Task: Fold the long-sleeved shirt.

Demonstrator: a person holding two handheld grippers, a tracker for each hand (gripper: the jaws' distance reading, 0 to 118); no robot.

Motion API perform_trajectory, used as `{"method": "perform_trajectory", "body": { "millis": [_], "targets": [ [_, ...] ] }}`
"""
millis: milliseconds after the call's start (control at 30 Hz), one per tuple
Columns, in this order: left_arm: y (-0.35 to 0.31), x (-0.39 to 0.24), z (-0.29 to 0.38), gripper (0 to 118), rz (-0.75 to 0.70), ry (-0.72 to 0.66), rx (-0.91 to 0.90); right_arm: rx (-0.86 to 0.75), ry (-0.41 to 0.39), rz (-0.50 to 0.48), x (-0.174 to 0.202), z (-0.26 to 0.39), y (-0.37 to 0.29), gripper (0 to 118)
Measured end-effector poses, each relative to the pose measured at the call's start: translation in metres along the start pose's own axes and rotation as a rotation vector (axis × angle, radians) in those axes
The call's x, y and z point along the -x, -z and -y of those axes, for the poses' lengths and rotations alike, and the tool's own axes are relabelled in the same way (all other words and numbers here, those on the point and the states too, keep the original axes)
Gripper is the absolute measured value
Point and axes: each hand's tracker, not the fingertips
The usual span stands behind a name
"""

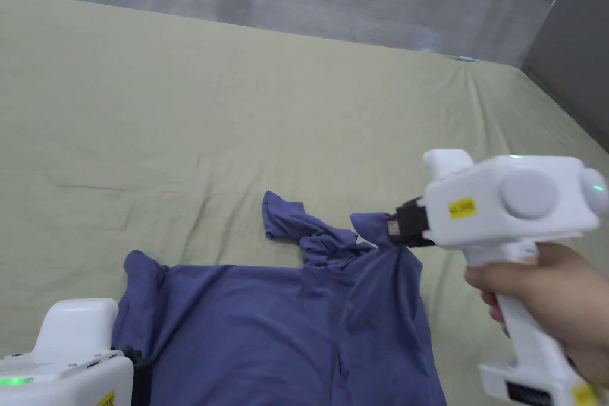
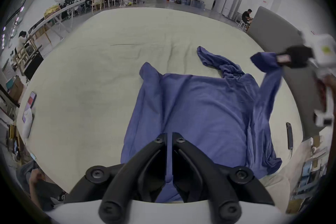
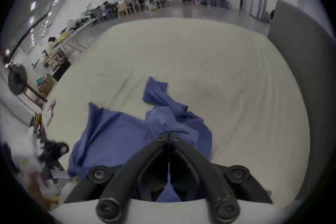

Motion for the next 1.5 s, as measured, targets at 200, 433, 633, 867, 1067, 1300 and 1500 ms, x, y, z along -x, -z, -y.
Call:
{"method": "perform_trajectory", "body": {
  "millis": [200,433,633,867,1067,1300,1500],
  "targets": [
    [-0.001,0.003,0.001,0,-0.002,-0.009,0.012,0.179,0.042,-0.101,0.023,0.125,-0.048,0],
    [0.003,-0.002,0.006,0,0.009,0.002,0.038,0.42,0.237,-0.124,0.035,0.23,0.01,0],
    [-0.003,-0.001,0.007,0,0.025,0.001,0.04,0.442,0.305,-0.138,0.035,0.234,0.026,8],
    [-0.038,0.007,0.029,0,0.044,-0.028,-0.006,0.157,0.308,-0.178,0.036,0.206,-0.07,106],
    [-0.031,0.015,0.062,0,0.022,-0.035,0.096,0.106,0.22,-0.064,0.062,0.23,-0.067,0],
    [0.026,0.034,-0.03,95,0.05,-0.075,0.047,0.145,0.269,-0.208,0.062,0.232,-0.047,0],
    [0.141,0.042,-0.11,113,-0.079,-0.073,0.149,0.155,0.316,-0.18,0.04,0.225,-0.039,0]
  ]
}}
